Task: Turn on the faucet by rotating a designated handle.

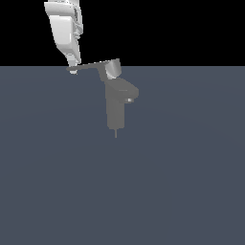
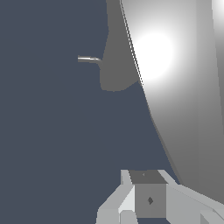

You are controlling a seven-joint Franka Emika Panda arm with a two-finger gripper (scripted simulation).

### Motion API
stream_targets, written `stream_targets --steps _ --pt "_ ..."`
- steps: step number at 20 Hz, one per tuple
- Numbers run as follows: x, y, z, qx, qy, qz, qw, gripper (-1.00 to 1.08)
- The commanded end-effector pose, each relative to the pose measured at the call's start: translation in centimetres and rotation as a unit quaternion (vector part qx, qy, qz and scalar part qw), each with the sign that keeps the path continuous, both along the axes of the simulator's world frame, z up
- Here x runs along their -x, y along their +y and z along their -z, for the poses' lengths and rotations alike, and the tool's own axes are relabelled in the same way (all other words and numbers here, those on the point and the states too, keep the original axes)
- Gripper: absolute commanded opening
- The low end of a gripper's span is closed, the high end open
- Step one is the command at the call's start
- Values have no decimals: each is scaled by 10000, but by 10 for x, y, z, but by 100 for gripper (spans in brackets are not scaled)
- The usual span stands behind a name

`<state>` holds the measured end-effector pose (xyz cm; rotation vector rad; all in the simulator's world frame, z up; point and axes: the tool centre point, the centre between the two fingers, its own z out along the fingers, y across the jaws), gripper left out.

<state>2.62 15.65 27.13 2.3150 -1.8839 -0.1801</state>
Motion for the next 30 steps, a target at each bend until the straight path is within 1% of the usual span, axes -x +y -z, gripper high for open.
stream_targets --steps 1,17,18,19,30 --pt "8 -3 -2 11 20 9 10000 -100" --pt "51 -10 -11 11 18 12 10000 -100" --pt "51 -10 -11 11 18 12 10000 -100" --pt "48 -12 -5 38 43 27 10000 -100" --pt "72 -44 -13 30 36 23 10000 -100"
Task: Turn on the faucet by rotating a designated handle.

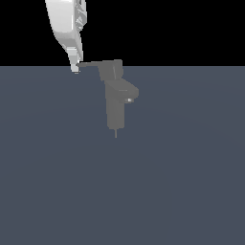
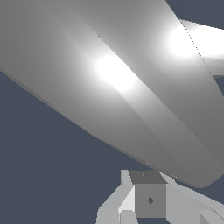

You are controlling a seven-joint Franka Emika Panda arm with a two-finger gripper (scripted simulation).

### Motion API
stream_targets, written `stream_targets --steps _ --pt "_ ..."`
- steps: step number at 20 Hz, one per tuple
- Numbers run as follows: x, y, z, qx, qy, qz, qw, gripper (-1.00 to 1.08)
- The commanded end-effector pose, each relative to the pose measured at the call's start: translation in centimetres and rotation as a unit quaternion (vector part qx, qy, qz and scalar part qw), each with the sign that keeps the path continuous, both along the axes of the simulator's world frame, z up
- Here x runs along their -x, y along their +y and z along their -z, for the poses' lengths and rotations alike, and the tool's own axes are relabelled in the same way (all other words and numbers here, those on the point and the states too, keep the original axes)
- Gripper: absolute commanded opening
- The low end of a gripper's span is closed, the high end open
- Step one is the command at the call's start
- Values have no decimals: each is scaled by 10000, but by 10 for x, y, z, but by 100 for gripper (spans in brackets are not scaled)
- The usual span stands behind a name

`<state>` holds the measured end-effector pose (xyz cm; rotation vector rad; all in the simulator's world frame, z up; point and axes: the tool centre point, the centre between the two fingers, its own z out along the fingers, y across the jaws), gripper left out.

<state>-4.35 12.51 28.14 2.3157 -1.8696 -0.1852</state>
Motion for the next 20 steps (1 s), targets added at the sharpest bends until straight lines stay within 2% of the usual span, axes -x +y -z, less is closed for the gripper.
stream_targets --steps 1,16,18,20 --pt "5 -15 -4 11 -9 60 10000 -100" --pt "40 -62 -16 -2 -22 54 10000 -100" --pt "41 -52 -10 9 24 -10 10000 -100" --pt "38 -66 -11 7 18 -2 10000 -100"
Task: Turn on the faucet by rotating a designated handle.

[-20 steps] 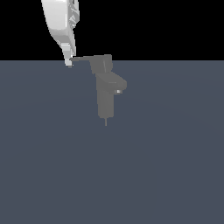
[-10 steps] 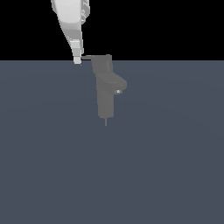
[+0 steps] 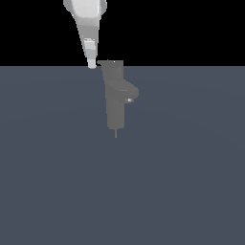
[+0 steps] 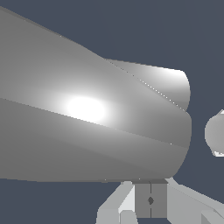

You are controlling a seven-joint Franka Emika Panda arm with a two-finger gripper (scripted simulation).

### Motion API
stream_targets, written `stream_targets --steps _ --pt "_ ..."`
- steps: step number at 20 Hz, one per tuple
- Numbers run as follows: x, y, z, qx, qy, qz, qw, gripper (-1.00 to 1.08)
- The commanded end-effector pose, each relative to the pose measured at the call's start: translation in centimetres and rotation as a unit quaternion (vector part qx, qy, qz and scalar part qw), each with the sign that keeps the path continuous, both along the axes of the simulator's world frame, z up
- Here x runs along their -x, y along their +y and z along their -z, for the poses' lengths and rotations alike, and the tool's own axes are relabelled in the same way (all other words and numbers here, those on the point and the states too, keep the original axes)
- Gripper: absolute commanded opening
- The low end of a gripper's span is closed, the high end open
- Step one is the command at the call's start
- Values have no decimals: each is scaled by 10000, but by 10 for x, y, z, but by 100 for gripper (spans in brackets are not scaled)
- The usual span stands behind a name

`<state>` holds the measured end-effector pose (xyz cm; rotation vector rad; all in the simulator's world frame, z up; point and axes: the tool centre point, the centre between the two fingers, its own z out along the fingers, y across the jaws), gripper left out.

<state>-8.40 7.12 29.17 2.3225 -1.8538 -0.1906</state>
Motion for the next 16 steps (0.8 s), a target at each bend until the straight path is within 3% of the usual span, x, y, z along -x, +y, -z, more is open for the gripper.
stream_targets --steps 1,16 --pt "-3 -19 -1 8 -14 57 10000 -100" --pt "-18 -115 -7 -2 -53 109 9999 -100"
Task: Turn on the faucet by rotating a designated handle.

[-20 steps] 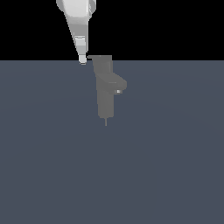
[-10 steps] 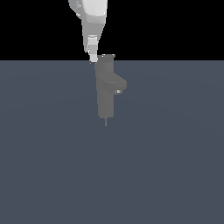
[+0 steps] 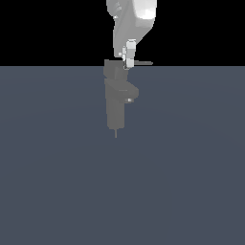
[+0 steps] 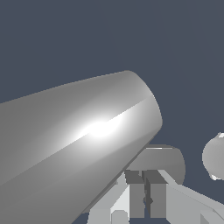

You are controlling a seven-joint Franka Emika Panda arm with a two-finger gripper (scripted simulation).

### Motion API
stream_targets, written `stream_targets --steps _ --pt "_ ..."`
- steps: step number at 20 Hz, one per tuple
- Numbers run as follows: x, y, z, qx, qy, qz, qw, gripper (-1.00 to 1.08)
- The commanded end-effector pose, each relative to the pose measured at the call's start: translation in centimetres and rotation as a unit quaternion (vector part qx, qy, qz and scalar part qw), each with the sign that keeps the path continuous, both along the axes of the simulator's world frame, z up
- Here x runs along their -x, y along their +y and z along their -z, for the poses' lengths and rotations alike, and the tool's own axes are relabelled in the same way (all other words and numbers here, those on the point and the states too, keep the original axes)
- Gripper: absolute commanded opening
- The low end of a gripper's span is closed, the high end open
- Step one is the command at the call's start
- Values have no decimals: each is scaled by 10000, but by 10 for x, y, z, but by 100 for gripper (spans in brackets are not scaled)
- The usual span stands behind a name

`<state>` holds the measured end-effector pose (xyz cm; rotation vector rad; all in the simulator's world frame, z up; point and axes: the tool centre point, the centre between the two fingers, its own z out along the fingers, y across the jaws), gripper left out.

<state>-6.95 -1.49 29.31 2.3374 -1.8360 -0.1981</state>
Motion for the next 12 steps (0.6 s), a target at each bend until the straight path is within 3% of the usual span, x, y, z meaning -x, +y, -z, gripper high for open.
stream_targets --steps 1,2,12 --pt "-4 -29 -6 25 -71 184 9998 -100" --pt "-1 -6 -1 14 -13 25 10000 -100" --pt "-26 -29 2 18 -29 68 10000 -100"
